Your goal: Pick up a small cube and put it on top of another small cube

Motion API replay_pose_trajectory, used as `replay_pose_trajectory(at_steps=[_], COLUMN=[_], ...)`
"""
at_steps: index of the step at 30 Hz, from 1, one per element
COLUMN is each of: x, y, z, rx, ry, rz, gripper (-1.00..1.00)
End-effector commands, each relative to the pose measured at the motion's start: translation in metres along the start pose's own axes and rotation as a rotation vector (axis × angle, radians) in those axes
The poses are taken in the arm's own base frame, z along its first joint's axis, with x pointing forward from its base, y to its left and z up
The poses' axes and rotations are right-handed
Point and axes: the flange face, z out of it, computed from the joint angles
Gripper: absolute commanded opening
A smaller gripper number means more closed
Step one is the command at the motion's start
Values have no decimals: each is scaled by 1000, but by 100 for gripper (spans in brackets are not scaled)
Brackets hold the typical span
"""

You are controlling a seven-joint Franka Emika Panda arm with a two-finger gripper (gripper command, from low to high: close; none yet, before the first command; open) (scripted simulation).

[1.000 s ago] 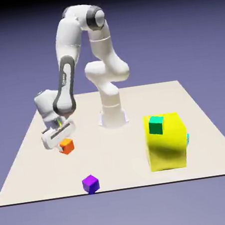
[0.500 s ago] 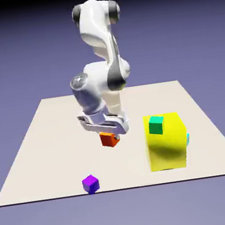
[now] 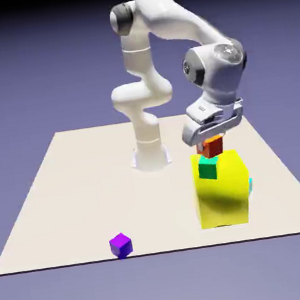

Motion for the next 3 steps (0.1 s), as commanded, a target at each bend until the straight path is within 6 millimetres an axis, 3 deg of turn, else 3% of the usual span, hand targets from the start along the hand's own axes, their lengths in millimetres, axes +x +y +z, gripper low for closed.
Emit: replay_pose_trajectory(at_steps=[1, 3], x=[1, 0], y=[1, 2], z=[0, -30], rx=[0, 0], ry=[0, 0], rz=[2, 3], gripper=[100, 100])
